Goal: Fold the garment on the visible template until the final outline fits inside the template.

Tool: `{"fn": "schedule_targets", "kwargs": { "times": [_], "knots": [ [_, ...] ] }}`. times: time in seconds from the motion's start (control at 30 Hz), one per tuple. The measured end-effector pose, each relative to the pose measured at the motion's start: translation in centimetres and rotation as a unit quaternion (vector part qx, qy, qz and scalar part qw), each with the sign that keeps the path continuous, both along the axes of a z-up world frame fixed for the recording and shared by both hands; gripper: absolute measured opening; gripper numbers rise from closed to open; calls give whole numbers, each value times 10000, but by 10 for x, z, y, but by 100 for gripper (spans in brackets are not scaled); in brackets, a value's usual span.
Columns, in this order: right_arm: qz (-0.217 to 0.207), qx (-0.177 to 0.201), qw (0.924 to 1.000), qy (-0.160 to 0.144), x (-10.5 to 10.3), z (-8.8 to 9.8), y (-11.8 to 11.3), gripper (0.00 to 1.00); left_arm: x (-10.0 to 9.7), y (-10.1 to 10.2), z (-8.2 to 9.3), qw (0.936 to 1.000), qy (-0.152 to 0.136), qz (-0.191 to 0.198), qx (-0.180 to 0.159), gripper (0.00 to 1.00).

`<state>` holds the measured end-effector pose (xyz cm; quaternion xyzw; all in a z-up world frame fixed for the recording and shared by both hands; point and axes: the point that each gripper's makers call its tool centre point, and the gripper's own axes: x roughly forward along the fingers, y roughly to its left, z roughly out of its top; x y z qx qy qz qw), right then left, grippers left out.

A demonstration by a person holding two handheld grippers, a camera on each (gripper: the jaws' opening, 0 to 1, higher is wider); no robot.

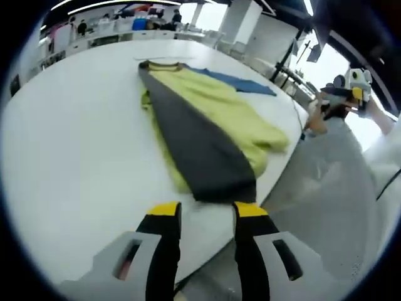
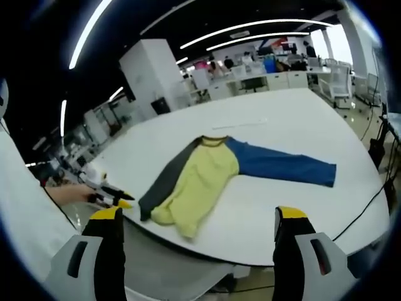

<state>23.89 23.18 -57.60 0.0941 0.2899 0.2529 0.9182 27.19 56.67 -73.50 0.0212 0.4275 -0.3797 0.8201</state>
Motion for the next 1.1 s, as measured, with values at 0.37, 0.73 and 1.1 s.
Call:
{"fn": "schedule_targets", "kwargs": {
  "times": [0.37, 0.73, 1.1],
  "knots": [
    [91, -43, 9999, 13, 13, -3, 7, 100, 5, -4, -10, 9995, -26, -321, 68, 23],
    [77, -79, 9999, 29, 25, -6, 6, 100, 7, -7, -17, 9990, 46, -439, 25, 14],
    [-4, -174, 9998, 100, 27, -9, -2, 100, 8, -13, -22, 9980, 78, -630, 16, 6]
  ]
}}
